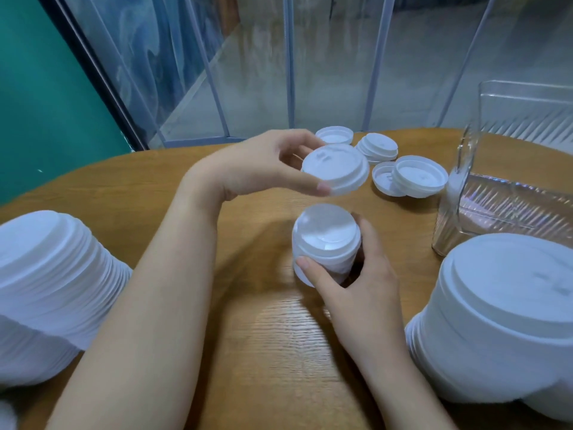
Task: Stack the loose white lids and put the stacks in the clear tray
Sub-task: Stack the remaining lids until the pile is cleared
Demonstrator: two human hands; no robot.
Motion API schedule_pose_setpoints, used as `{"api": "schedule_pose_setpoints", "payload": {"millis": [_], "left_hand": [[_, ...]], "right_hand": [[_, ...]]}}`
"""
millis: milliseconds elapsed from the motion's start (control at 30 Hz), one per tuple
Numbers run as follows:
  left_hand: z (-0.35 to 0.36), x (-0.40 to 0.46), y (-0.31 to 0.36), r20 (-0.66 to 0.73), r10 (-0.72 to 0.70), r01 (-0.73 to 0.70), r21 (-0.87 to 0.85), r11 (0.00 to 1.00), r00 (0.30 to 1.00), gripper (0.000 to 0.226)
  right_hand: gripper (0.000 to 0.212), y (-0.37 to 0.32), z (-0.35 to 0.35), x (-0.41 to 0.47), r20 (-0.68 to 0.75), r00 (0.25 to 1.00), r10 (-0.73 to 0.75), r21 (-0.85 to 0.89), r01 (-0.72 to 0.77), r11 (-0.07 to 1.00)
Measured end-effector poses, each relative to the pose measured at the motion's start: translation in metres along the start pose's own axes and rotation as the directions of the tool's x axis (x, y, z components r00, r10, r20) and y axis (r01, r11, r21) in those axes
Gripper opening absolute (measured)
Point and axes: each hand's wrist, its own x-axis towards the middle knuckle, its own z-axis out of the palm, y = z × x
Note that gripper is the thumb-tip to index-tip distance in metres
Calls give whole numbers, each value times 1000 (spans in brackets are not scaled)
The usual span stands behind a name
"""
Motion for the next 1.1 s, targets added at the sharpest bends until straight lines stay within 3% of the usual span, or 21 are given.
{"api": "schedule_pose_setpoints", "payload": {"millis": [267, 400, 700, 833, 967, 1100], "left_hand": [[5, -29, 21, 206, -56, -6, 287, 958, 977, 64], [7, -26, 24, 226, -146, 44, 402, 914, 963, 66], [7, -18, 17, 280, -162, 34, 410, 911, 946, 71], [4, -18, 11, 330, -147, 30, 335, 942, 932, 72], [6, -18, 6, 304, -130, 44, 275, 961, 944, 46], [7, -15, 5, 301, -141, 53, 282, 958, 943, 41]], "right_hand": [[77, -3, 1, 1, -12, 1000, 2, 7, -2, 1000], [82, -2, 2, 0, -9, 1000, -7, 7, 7, 1000], [85, -2, 1, 0, -9, 1000, -11, 25, 11, 1000], [83, -4, 0, -1, 5, 1000, -18, 32, 18, 999], [87, -2, 0, -1, -3, 1000, -23, 34, 23, 999], [107, -1, 1, -3, -21, 1000, 12, 34, -11, 999]]}}
